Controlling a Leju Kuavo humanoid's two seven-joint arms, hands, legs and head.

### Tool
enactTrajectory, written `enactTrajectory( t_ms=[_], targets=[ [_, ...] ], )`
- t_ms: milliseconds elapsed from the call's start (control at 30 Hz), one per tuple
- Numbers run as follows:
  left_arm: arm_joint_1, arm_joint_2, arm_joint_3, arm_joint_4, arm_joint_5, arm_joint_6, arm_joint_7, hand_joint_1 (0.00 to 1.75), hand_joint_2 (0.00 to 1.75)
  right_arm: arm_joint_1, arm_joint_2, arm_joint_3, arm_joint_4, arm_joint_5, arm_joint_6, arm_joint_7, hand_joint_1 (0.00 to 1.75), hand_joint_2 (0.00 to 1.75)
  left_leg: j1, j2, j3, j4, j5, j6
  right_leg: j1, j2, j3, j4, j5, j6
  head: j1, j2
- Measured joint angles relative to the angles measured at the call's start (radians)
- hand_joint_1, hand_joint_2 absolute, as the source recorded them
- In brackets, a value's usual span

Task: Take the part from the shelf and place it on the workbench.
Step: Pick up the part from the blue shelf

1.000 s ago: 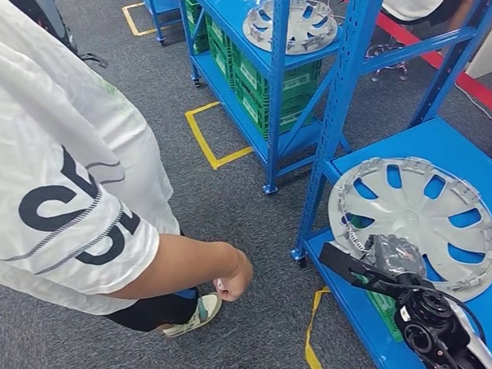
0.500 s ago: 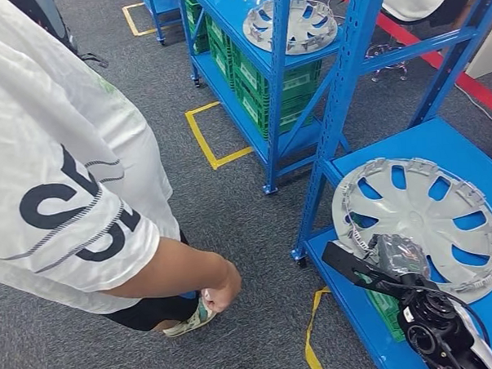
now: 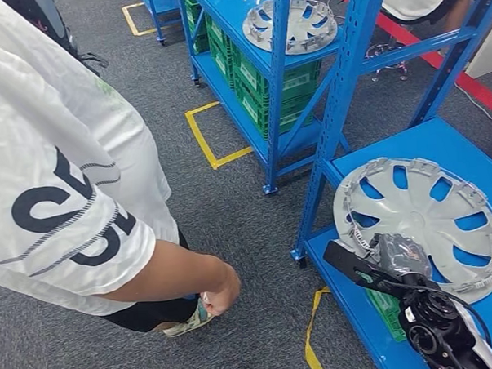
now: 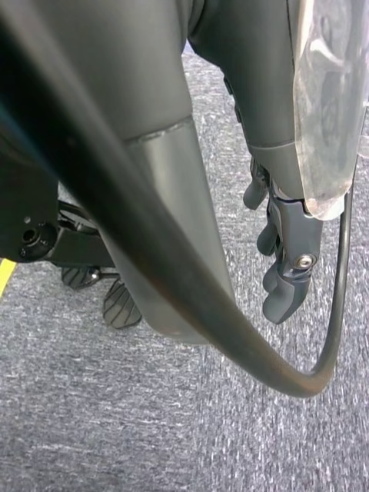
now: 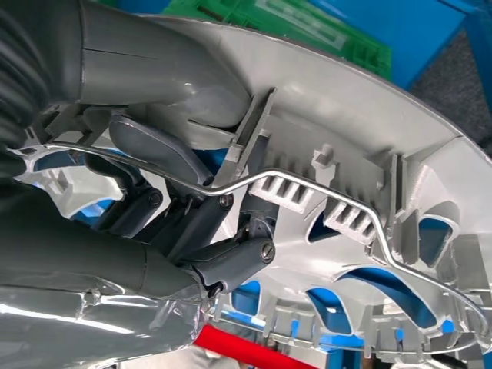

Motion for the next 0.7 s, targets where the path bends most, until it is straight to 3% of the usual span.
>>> enactTrajectory(
  t_ms=[67, 133, 267, 333, 500, 700],
  targets=[
    [0.000, 0.001, -0.001, 0.000, 0.009, 0.000, 0.001, 0.00, 0.00, 0.001, 0.000, -0.002, -0.002, -0.026, -0.050, 0.000, 1.75, 1.75, 0.000, 0.000, 0.000, 0.000, 0.000, 0.000, 0.000, 0.000, 0.000, 0.000, 0.000, 0.000, 0.000, 0.000],
    [0.000, 0.003, -0.001, 0.000, 0.021, 0.000, 0.000, 0.00, 0.00, 0.004, -0.004, -0.006, -0.009, -0.091, -0.172, -0.021, 1.75, 1.75, 0.000, 0.000, 0.000, 0.000, 0.000, 0.000, 0.000, 0.000, 0.000, 0.000, 0.000, 0.000, 0.000, 0.000],
    [0.000, 0.005, -0.001, 0.000, 0.048, 0.006, -0.003, 0.00, 0.00, 0.010, -0.032, -0.008, -0.055, -0.335, -0.690, -0.167, 1.75, 1.75, 0.000, 0.000, 0.000, 0.000, 0.000, 0.000, 0.000, 0.000, 0.000, 0.000, 0.000, 0.000, 0.000, 0.000],
    [0.000, 0.006, -0.002, 0.000, 0.056, 0.011, -0.004, 0.00, 0.00, 0.009, -0.047, -0.012, -0.084, -0.385, -0.845, -0.214, 1.75, 1.75, 0.000, 0.000, 0.000, 0.000, -0.001, 0.000, 0.000, 0.000, 0.000, 0.000, 0.000, 0.000, 0.002, 0.000],
    [-0.001, 0.006, -0.008, 0.000, 0.069, 0.017, -0.006, 0.00, 0.00, 0.010, -0.062, -0.018, -0.138, -0.411, -0.894, -0.286, 1.75, 1.75, 0.000, 0.003, 0.000, 0.000, -0.001, 0.000, 0.000, 0.003, 0.000, 0.000, 0.000, 0.000, 0.003, 0.000],
    [-0.001, 0.005, -0.013, 0.000, 0.075, 0.019, -0.007, 0.00, 0.00, 0.010, -0.064, -0.014, -0.167, -0.418, -0.915, -0.315, 1.75, 1.75, 0.000, 0.002, 0.000, 0.000, -0.001, 0.000, 0.000, 0.002, 0.000, 0.000, 0.000, 0.000, 0.002, 0.000]
  ],
)
